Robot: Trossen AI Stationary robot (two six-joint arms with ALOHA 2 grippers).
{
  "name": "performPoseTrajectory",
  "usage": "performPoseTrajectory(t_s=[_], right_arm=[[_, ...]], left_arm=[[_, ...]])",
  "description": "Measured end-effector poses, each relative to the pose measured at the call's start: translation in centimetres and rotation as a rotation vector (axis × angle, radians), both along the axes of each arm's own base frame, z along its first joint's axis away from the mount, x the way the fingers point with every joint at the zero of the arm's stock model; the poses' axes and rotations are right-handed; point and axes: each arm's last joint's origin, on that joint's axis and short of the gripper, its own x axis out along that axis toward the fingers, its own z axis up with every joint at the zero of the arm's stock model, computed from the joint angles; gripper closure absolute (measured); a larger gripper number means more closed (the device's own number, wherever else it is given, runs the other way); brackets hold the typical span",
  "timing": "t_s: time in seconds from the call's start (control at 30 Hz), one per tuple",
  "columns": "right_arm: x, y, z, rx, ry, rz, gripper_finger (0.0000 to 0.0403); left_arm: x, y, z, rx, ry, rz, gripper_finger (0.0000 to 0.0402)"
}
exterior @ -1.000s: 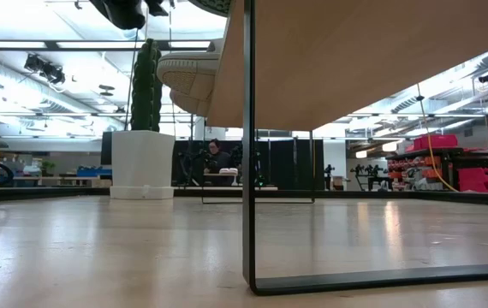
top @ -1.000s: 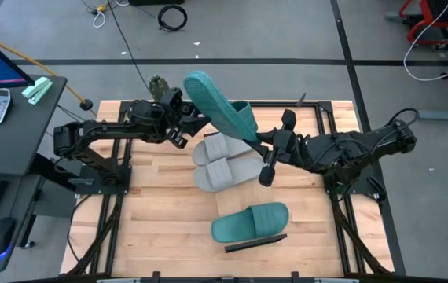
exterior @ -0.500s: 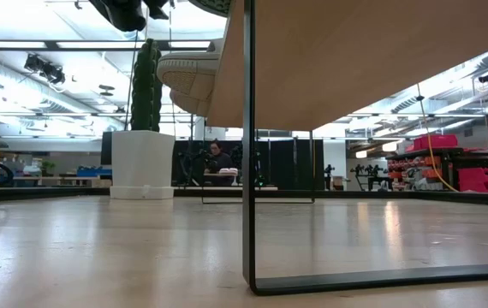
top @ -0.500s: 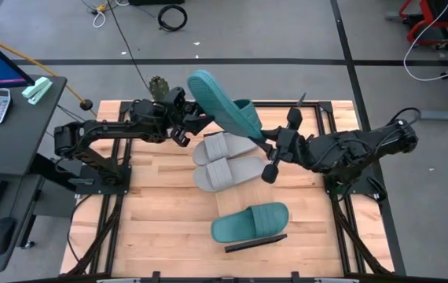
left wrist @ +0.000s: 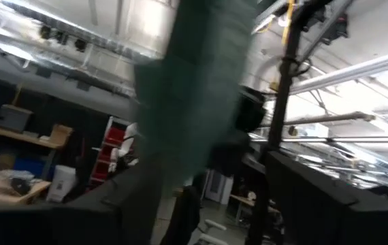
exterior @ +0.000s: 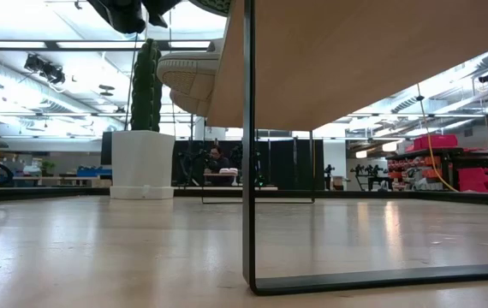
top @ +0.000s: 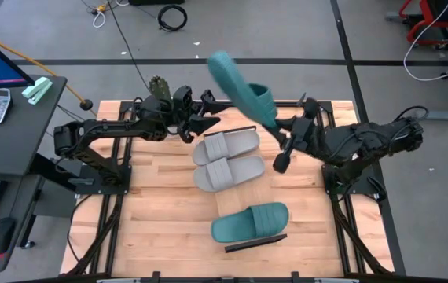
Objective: Pick and place slides into the shelf
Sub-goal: Put the green slipper on the shelf
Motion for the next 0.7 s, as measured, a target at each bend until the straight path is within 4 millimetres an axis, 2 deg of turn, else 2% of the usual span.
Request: performPoseTrajectory(t_s=[0.13,0.27,0.5,0.7], right_arm=[[-1.0,-0.1,0.2,0.007,0.007,0.023,0.0344],[-2.5,-0.1,0.0,0.047,0.035,0.023,0.0344],[-4.4,1.2,-1.3,0.134,0.115,0.089,0.0344],[-4.7,2.6,-2.9,0.192,0.202,0.110,0.0344]], left_arm=[[-0.1,0.2,0.0,-0.005,-0.003,0.010,0.0098],[-0.2,0.6,0.1,-0.005,-0.009,0.011,0.0077],[-1.4,2.2,0.7,-0.017,-0.060,0.012,0.0072],[-3.5,3.0,2.4,0.007,-0.113,0.054,0.0072]])
